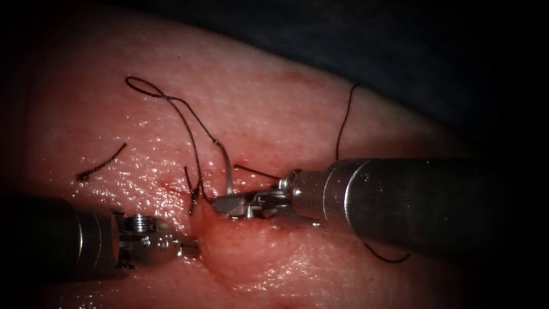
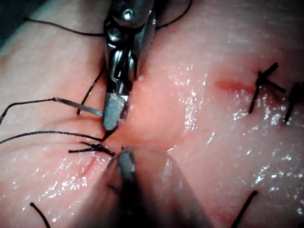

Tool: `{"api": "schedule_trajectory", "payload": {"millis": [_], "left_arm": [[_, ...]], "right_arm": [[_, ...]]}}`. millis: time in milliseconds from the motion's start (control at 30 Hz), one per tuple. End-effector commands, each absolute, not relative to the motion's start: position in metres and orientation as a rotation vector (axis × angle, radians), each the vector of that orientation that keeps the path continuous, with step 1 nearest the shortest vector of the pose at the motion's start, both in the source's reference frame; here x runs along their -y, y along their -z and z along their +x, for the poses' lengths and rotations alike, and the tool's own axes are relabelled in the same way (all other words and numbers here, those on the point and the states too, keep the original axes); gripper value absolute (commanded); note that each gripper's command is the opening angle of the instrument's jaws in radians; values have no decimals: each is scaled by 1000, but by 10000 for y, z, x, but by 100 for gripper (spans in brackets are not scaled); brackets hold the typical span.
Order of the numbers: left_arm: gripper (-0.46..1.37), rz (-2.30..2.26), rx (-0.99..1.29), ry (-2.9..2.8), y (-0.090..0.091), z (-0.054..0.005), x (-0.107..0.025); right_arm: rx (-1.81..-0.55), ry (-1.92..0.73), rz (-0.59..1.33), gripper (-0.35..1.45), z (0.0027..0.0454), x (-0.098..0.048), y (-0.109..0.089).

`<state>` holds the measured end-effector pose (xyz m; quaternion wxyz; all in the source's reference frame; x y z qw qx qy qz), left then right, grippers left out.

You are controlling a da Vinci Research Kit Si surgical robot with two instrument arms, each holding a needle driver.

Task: Wound Closure
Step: With the right tool throw the needle through the bottom of the cut while the left gripper apposes.

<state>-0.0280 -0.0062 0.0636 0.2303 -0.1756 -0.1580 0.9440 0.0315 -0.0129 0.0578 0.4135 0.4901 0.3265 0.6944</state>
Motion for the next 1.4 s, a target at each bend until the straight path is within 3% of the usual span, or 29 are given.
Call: {"api": "schedule_trajectory", "payload": {"millis": [33, 67, 100, 267, 433, 600, 733, 900, 967, 1000, 1200, 1367, 1400], "left_arm": [[-35, -483, 444, -2590, -636, -280, 62], [-35, -483, 444, -2590, -636, -280, 62], [-35, -482, 443, -2590, -636, -280, 62], [-35, -483, 444, -2590, -636, -280, 63], [-35, -483, 444, -2591, -636, -280, 63], [-35, -483, 444, -2591, -636, -280, 63], [-35, -483, 444, -2591, -636, -280, 63], [-35, -483, 443, -2591, -636, -280, 63], [-35, -483, 443, -2591, -636, -280, 63], [-35, -483, 443, -2591, -636, -280, 63], [-35, -486, 442, -2597, -636, -279, 63], [-35, -486, 442, -2597, -636, -279, 63], [-35, -486, 442, -2597, -636, -279, 63]], "right_arm": [[-905, -1628, 1149, 48, 315, 132, -577], [-953, -1536, 1071, 76, 315, 130, -579], [-981, -1468, 1009, 93, 315, 127, -581], [-1009, -1400, 940, 108, 309, 118, -592], [-1029, -1303, 861, 111, 295, 108, -603], [-1063, -1124, 710, 138, 285, 95, -610], [-1080, -1013, 618, 143, 286, 87, -612], [-1152, -771, 421, 138, 293, 77, -609], [-1227, -791, 376, 119, 294, 74, -608], [-1249, -762, 335, 136, 294, 72, -607], [-1258, -791, 348, 142, 295, 69, -601], [-1255, -800, 348, 116, 299, 66, -599], [-1269, -776, 358, 102, 300, 65, -599]]}}
